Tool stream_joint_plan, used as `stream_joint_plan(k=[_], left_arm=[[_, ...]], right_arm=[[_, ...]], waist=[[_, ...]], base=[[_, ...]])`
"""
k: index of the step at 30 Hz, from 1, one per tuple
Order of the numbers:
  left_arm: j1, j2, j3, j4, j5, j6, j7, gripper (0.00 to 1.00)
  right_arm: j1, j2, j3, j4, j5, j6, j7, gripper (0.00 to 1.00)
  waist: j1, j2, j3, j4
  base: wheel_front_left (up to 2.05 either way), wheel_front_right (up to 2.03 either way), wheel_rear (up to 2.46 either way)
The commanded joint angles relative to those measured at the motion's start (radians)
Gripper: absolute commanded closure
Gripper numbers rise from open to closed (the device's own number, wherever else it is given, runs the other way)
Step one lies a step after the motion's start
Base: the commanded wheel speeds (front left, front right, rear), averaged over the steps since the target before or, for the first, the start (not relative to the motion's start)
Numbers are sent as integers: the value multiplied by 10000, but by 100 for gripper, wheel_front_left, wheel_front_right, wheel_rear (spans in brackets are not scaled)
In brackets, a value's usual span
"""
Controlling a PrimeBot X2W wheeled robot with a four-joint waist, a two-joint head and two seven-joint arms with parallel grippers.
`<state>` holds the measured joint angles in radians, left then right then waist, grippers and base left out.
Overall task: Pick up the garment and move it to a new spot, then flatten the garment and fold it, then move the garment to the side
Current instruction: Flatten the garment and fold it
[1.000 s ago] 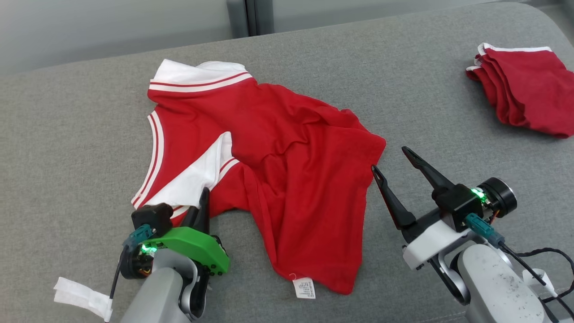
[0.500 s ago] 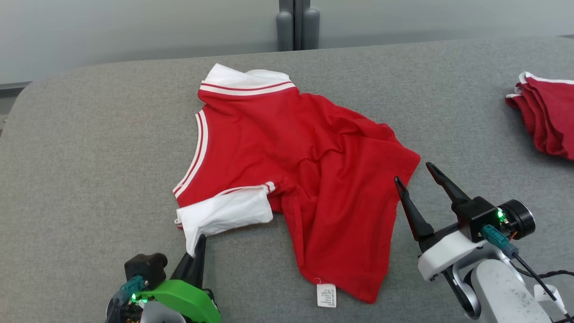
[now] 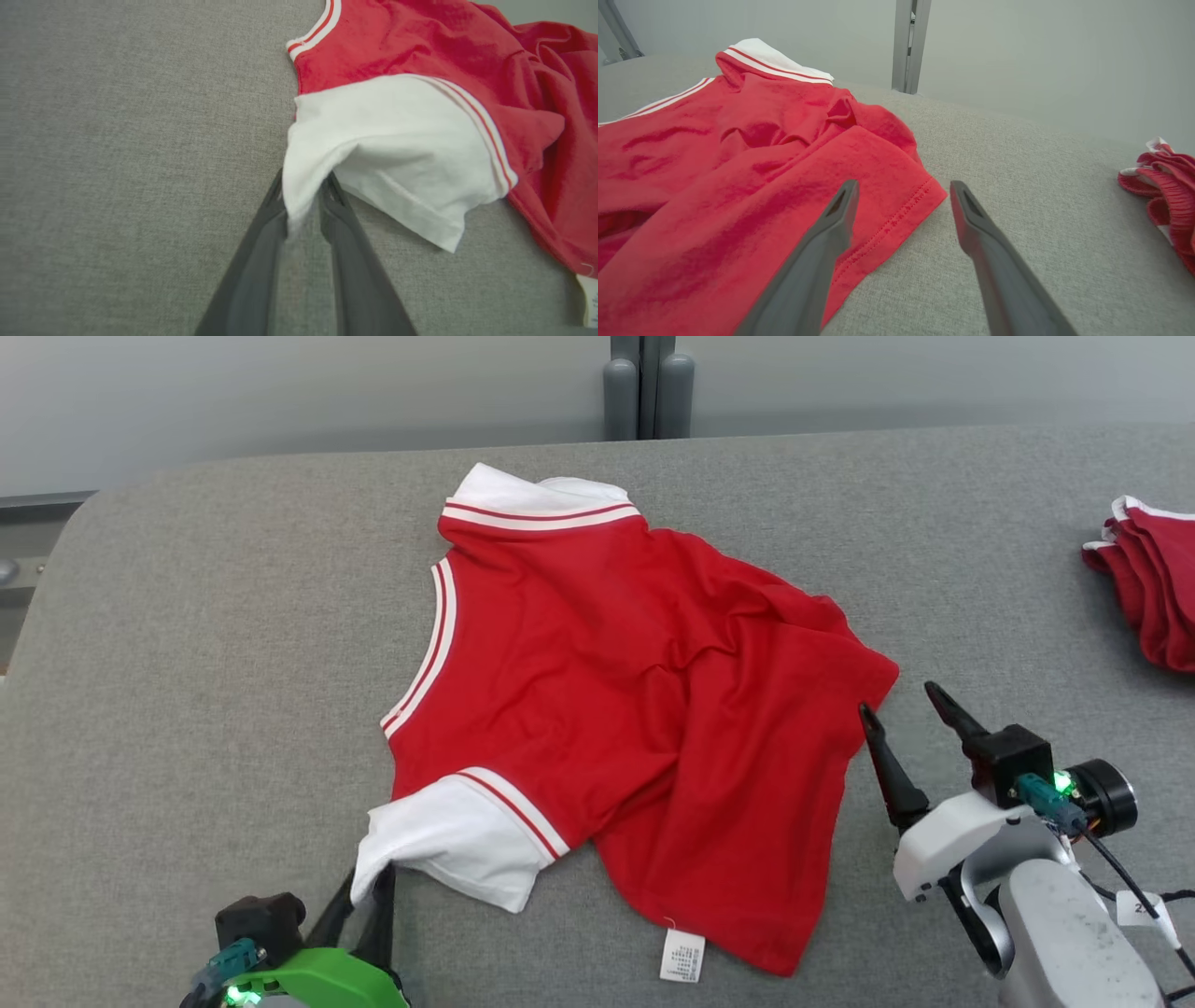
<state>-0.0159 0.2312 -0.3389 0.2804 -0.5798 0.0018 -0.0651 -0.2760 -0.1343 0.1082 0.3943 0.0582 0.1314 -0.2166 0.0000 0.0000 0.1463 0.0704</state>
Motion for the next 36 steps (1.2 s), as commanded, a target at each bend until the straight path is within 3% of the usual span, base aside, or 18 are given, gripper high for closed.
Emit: stream_joint_plan(k=[1, 10, 17, 27, 28, 29, 30, 36], left_arm=[[46, 114, 98, -36, 44, 98, -114, 0], [-200, 396, 525, -315, 175, 446, -701, 0], [-498, 253, 633, -601, 319, 641, -1257, 0], [-820, 89, 479, -807, 444, 610, -1496, 0], [-839, 73, 463, -816, 450, 609, -1517, 0], [-855, 59, 448, -821, 464, 612, -1540, 0], [-868, 49, 437, -830, 470, 612, -1564, 0], [-1002, -38, 405, -859, 489, 612, -1665, 0]], right_arm=[[-280, -155, -52, 215, 91, -17, 111, 0], [-1938, -1036, 226, 2182, 804, -17, 1074, 0], [-3044, -1544, 1816, 3598, 2062, -17, 1921, 0], [-4004, -1843, 4066, 4716, 3604, -10, 2657, 0], [-4067, -1871, 4259, 4798, 3671, -8, 2741, 10], [-4133, -1908, 4497, 4895, 3776, -8, 2836, 71], [-4177, -1925, 4648, 4959, 3887, -8, 2911, 100], [-4914, -2461, 5372, 5344, 4245, -28, 2844, 100]], waist=[[0, 0, 37, 114], [0, 0, 284, 793], [0, 0, 528, 1311], [0, 0, 764, 1710], [0, 0, 791, 1733], [0, 0, 817, 1759], [0, 0, 844, 1780], [0, 0, 993, 1871]], base=[[0, 0, 0], [0, 0, 0], [0, 0, 0], [0, 0, 0], [0, 0, 0], [0, 0, 0], [0, 0, 0], [0, 0, 0]])
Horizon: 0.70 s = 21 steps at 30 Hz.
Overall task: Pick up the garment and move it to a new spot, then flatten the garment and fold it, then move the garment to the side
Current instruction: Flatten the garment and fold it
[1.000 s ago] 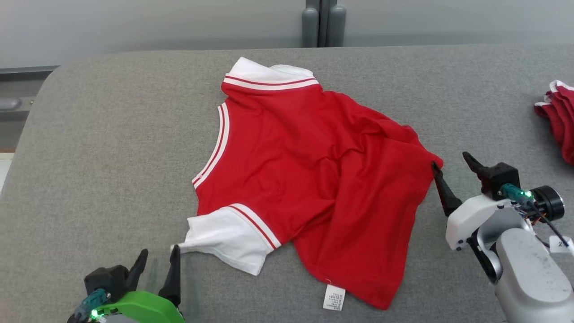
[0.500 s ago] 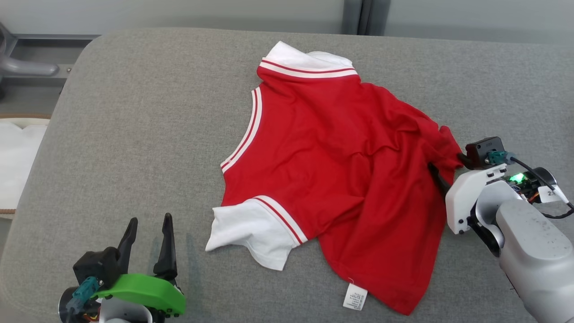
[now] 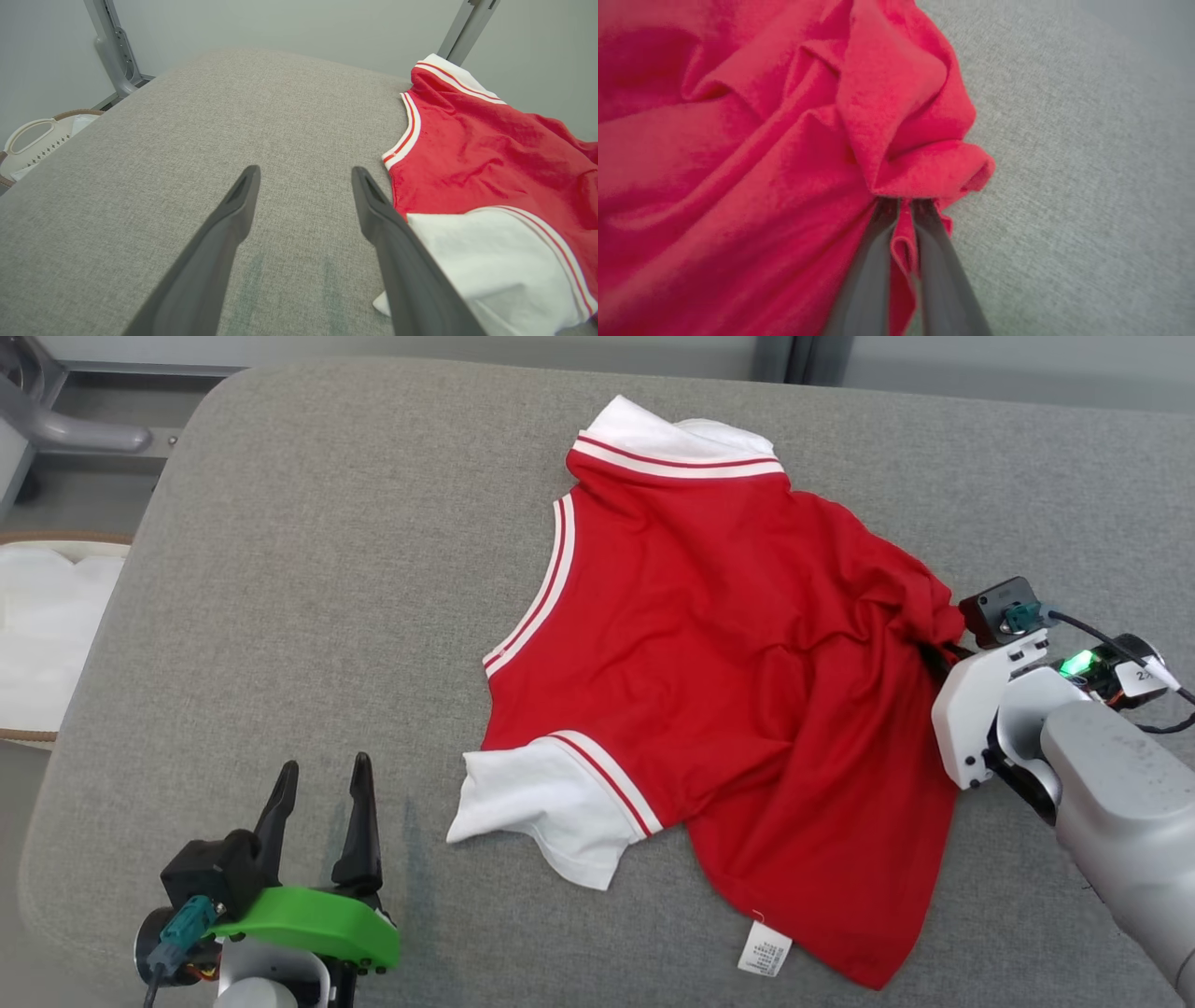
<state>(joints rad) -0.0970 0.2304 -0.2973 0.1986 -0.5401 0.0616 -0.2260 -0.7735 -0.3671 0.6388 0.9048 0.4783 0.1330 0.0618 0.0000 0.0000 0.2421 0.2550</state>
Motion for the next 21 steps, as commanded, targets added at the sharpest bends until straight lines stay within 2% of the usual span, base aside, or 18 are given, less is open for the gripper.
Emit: stream_joint_plan(k=[1, 12, 19, 20, 21], left_arm=[[-205, -42, -13, -42, 96, 6, -72, 0], [-574, -228, -182, 37, 200, -178, -225, 0], [-802, -426, -437, 134, 294, -349, -287, 0], [-830, -458, -477, 169, 313, -376, -298, 0], [-841, -480, -505, 202, 326, -392, -308, 0]], right_arm=[[-100, -226, 105, 300, 33, -45, -27, 100], [-2650, -910, 350, 1447, -1232, -36, -1420, 100], [-3589, -703, 176, 2621, -1879, -36, -1894, 100], [-3621, -619, 96, 2789, -1876, -36, -2007, 60], [-3627, -529, 28, 2887, -1879, -36, -2164, 8]], waist=[[0, 0, 58, 33], [0, 0, 336, 213], [0, 0, 351, 368], [0, 0, 343, 366], [0, 0, 332, 350]], base=[[0, 0, 0], [0, 0, 0], [0, 0, 0], [0, 0, 0], [0, 0, 0]])
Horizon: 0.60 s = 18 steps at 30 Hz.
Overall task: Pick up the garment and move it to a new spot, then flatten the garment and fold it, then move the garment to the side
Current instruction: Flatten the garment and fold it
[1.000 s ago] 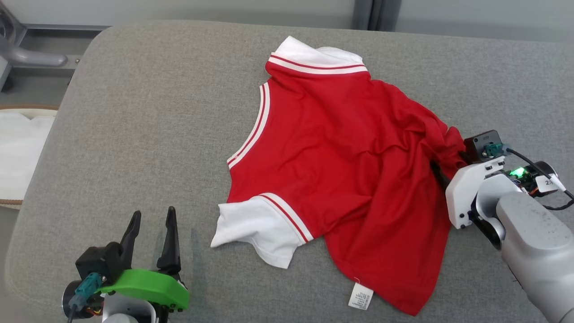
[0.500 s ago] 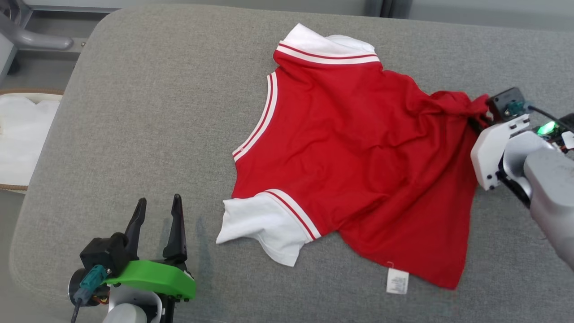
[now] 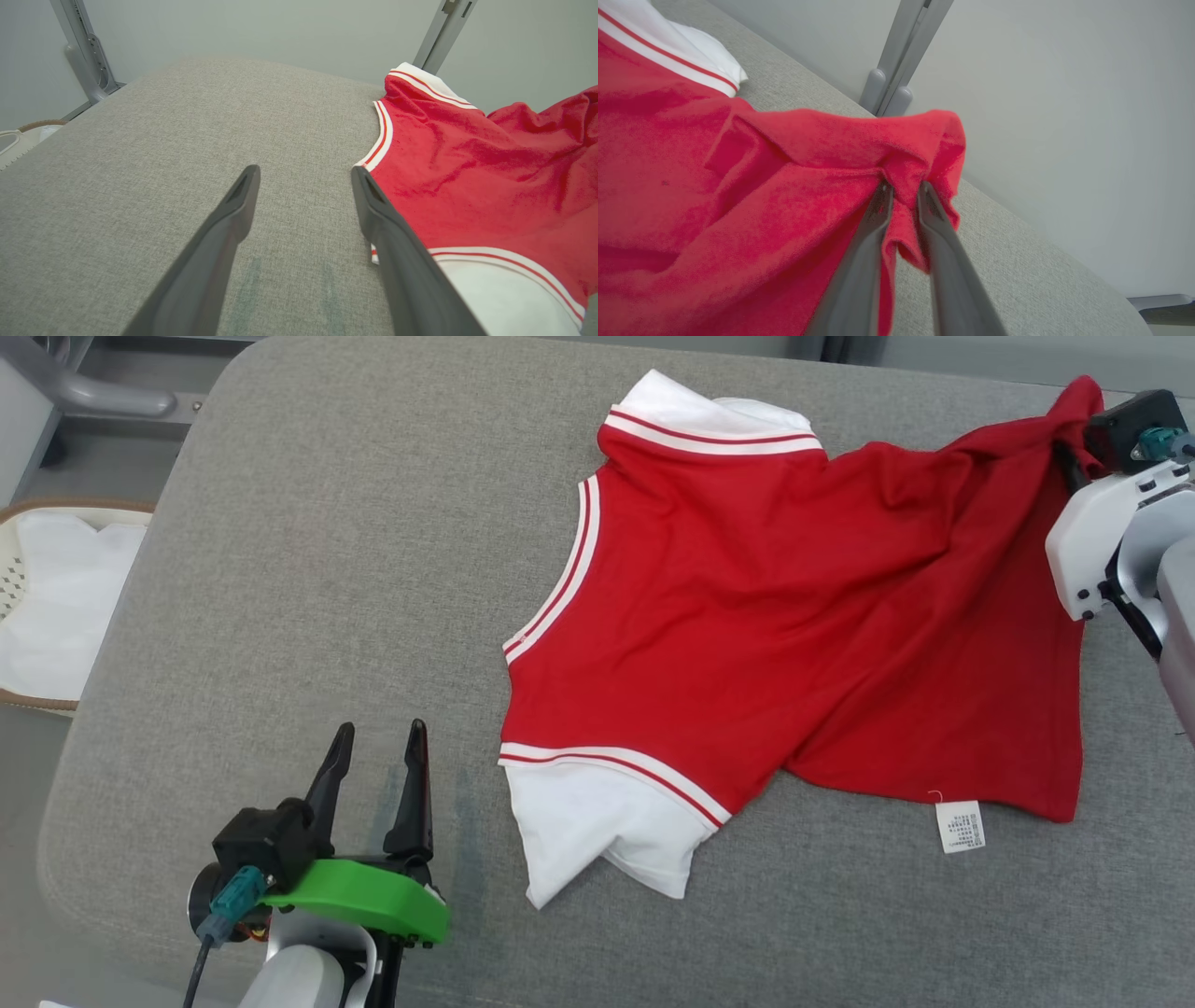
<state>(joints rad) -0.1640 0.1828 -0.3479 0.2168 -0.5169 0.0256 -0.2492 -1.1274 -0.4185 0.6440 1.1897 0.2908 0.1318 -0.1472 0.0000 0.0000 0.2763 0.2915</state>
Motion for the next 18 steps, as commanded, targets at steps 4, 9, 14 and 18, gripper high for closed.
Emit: stream_joint_plan(k=[4, 9, 14, 18], left_arm=[[-236, -117, -68, 147, 116, -114, -87, 0], [-393, -127, -90, 337, 130, -245, -120, 0], [-1085, -69, -316, 1022, 202, -521, 171, 0], [-1923, 8, -516, 1967, 243, -773, 724, 0]], right_arm=[[116, 402, -402, 347, -23, -24, -849, 0], [371, 605, -785, -145, -66, -24, -1174, 0], [939, 541, -1135, -1728, -234, -23, -1179, 0], [1486, 455, -1321, -3008, -404, -23, -1183, 0]], waist=[[0, 0, -100, -236], [0, 0, -194, -623], [0, 0, -132, -1117], [0, 0, -18, -1529]], base=[[0, 0, 0], [0, 0, 0], [0, 0, 0], [0, 0, 0]])
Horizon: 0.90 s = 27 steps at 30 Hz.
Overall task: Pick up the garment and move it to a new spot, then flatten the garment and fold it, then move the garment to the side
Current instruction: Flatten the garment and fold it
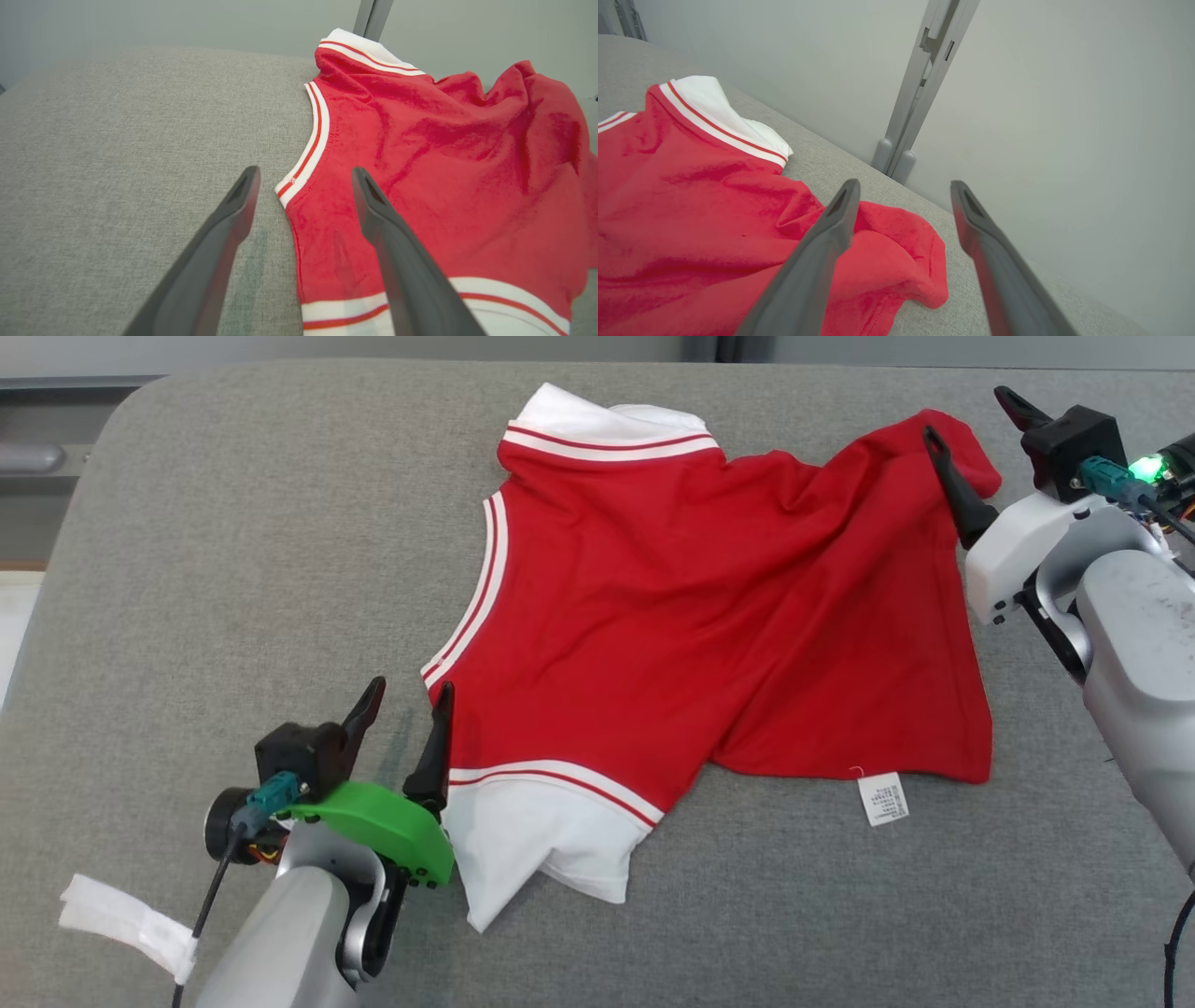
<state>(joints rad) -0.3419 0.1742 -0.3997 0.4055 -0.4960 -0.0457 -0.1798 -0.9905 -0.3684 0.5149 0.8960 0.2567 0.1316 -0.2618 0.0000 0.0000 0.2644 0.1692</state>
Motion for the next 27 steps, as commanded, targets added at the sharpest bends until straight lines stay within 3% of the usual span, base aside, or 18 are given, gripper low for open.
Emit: stream_joint_plan(k=[1, 7, 14, 15, 17, 18, 27], left_arm=[[-369, 134, -17, 382, 49, -83, 176, 0], [-1200, 302, -141, 1902, -100, -301, 1017, 0], [-1544, 252, -389, 2737, -283, -541, 1437, 0], [-1566, 240, -444, 2821, -307, -579, 1489, 5], [-1626, 218, -526, 2951, -351, -630, 1548, 86], [-1675, 220, -566, 2988, -340, -652, 1535, 100], [-2914, 454, -51, 3384, -184, -329, -34, 100]], right_arm=[[276, -59, -76, -392, -100, -21, -36, 0], [1101, -22, -312, -1885, -202, -21, -38, 0], [1833, -76, -752, -2985, -315, -21, -39, 0], [1925, -56, -842, -3118, -331, -21, -39, 0], [2099, -10, -997, -3350, -395, -21, -39, 0], [2158, 13, -1085, -3483, -399, -21, -39, 0], [3049, 270, -1930, -4261, -721, -21, -40, 0]], waist=[[0, 0, 138, -429], [0, 0, 312, -1071], [0, 0, 353, -1497], [0, 0, 357, -1551], [0, 0, 377, -1647], [0, 0, 396, -1689], [0, 0, 665, -1980]], base=[[0, 0, 0], [0, 0, 0], [0, 0, 0], [0, 0, 0], [0, 0, 0], [0, 0, 0], [0, 0, 0]])
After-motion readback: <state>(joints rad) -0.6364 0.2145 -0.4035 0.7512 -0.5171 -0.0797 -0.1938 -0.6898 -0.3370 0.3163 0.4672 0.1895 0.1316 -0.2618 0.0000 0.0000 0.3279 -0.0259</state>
